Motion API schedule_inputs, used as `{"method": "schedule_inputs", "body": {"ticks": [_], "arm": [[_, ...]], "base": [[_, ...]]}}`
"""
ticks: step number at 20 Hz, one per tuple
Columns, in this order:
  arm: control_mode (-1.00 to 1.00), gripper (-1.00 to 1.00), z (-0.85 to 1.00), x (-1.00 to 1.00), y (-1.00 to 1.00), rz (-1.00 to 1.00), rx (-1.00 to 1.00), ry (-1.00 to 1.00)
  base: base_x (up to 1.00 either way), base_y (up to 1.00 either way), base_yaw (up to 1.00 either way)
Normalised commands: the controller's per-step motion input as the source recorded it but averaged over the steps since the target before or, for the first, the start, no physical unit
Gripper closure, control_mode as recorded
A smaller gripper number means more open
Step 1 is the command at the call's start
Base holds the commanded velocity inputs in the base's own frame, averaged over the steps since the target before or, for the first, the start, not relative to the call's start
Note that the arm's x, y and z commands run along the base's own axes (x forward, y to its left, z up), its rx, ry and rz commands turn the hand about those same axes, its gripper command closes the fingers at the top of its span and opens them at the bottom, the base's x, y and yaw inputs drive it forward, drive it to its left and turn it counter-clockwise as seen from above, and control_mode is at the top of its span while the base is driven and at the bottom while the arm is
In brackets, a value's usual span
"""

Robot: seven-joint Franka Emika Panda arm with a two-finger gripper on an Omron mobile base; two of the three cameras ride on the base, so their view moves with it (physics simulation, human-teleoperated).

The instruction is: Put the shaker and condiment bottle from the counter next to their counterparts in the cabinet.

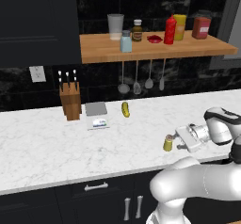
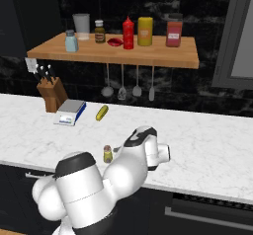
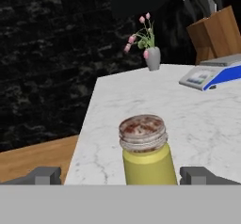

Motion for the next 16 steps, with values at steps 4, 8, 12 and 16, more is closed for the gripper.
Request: {"method": "schedule_inputs", "body": {"ticks": [4, 8, 12, 16], "arm": [[-1.00, -1.00, -0.08, 0.13, 0.00, 0.00, 0.02, 0.05], [-1.00, -1.00, -0.09, 0.12, 0.00, 0.00, 0.02, 0.05], [-1.00, -1.00, -0.09, 0.09, 0.00, 0.00, 0.02, 0.05], [-1.00, -1.00, -0.06, 0.03, 0.00, 0.00, 0.03, 0.05]], "base": [[0.00, 0.00, 0.00], [0.00, 0.00, 0.00], [0.00, 0.00, 0.00], [0.00, 0.00, 0.00]]}}
